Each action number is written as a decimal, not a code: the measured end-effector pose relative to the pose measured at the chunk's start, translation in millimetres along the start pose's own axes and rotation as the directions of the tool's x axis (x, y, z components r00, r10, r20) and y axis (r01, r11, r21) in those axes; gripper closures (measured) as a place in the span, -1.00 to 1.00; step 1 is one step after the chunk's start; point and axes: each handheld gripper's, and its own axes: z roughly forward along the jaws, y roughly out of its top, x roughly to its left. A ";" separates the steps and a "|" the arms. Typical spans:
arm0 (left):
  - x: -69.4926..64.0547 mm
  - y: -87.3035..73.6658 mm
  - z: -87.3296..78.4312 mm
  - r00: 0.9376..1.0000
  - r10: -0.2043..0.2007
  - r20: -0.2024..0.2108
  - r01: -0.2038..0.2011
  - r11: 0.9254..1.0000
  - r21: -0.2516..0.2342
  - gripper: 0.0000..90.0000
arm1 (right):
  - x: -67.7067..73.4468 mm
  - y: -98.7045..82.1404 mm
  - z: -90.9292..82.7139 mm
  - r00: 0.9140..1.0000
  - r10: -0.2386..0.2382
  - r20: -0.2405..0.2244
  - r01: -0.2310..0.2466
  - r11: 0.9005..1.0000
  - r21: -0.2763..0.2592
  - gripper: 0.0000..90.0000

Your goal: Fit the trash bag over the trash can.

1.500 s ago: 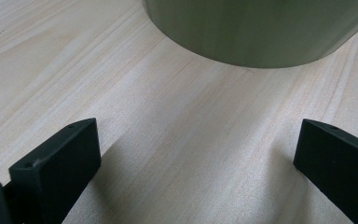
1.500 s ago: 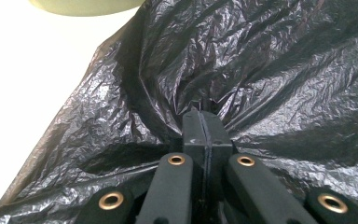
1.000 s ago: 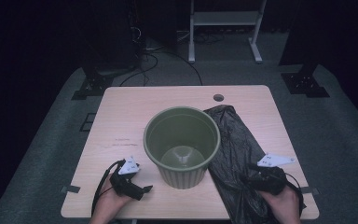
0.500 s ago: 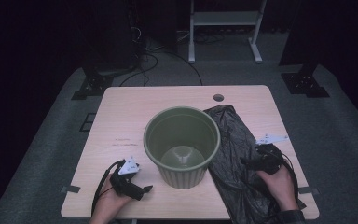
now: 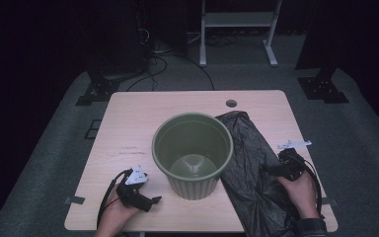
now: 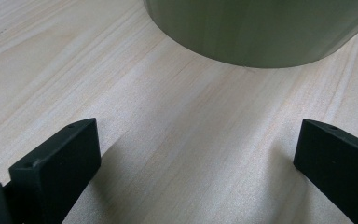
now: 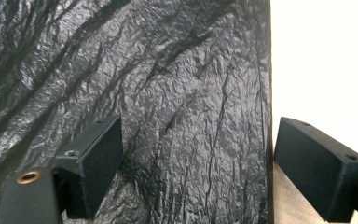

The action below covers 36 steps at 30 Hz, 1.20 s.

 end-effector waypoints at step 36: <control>0.0 0.0 0.0 1.000 0.000 0.000 0.000 1.000 0.000 -1.00 | 84.7 29.5 32.8 0.970 -0.136 -0.204 0.138 0.990 -0.003 -0.68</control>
